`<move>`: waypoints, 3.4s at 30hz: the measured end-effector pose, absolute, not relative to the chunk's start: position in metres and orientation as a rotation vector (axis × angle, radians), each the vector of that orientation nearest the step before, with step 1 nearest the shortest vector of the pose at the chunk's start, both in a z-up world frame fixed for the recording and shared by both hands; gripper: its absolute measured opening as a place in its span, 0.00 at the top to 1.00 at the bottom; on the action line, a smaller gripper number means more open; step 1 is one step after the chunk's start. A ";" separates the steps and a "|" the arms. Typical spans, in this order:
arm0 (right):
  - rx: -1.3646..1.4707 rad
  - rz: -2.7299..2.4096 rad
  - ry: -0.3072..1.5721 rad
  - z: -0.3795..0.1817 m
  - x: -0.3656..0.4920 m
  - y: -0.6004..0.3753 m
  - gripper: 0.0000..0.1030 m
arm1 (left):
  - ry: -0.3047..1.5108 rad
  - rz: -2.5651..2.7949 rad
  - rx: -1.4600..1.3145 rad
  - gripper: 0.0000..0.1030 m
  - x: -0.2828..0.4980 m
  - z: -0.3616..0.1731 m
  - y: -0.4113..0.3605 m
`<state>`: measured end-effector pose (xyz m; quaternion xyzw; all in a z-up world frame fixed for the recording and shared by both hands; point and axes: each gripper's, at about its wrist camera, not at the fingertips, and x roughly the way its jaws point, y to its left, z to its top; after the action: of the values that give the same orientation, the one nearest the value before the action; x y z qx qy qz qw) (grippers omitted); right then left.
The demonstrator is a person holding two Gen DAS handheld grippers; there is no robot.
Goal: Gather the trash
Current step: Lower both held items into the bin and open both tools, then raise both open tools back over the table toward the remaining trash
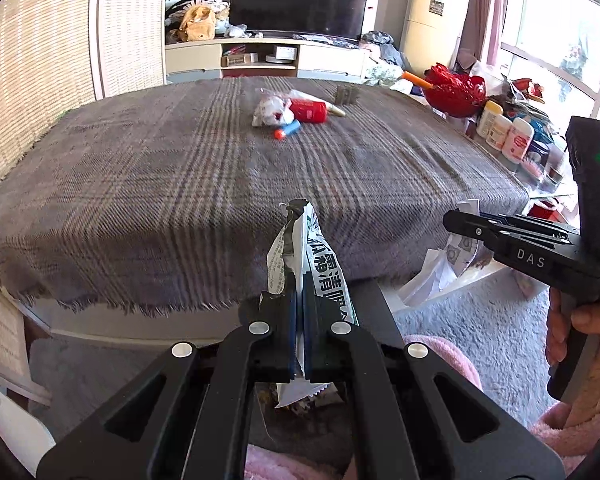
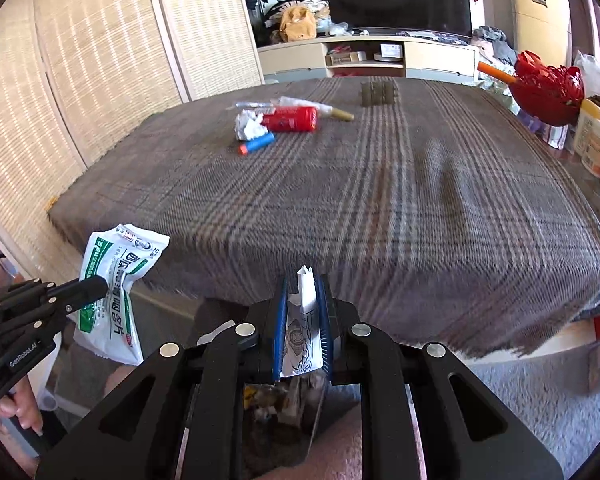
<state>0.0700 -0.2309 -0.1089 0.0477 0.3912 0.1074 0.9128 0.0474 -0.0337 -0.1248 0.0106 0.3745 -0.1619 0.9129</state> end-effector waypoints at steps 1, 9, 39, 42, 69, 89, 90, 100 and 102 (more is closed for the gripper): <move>0.100 0.216 0.808 -0.111 0.068 -0.231 0.84 | 0.778 -0.342 0.021 0.99 0.046 -0.128 -0.035; 0.129 0.184 0.860 -0.138 0.065 -0.235 0.84 | 0.862 -0.379 0.008 0.99 0.049 -0.165 -0.041; 0.240 0.244 1.049 -0.225 0.089 -0.206 0.80 | 1.077 -0.420 0.014 0.78 0.071 -0.261 -0.058; 0.251 0.250 1.052 -0.226 0.090 -0.205 0.47 | 1.072 -0.413 0.017 0.66 0.071 -0.257 -0.047; 0.165 0.136 0.803 -0.106 0.090 -0.255 0.03 | 0.875 -0.312 0.018 0.08 0.080 -0.150 -0.010; 0.150 0.139 0.746 -0.079 0.190 -0.259 0.03 | 0.792 -0.363 0.042 0.20 0.188 -0.105 -0.034; 0.151 0.136 0.745 -0.079 0.196 -0.258 0.03 | 0.795 -0.371 0.047 0.22 0.194 -0.105 -0.037; 0.158 0.118 0.752 -0.080 0.248 -0.259 0.03 | 0.853 -0.449 0.078 0.60 0.249 -0.128 -0.069; 0.151 0.117 0.758 -0.081 0.254 -0.258 0.03 | 0.851 -0.460 0.098 0.67 0.255 -0.131 -0.075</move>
<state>0.2540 -0.2582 -0.0810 0.0736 0.3695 0.0569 0.9245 0.2550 -0.0750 -0.1313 0.0473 0.4089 -0.2212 0.8841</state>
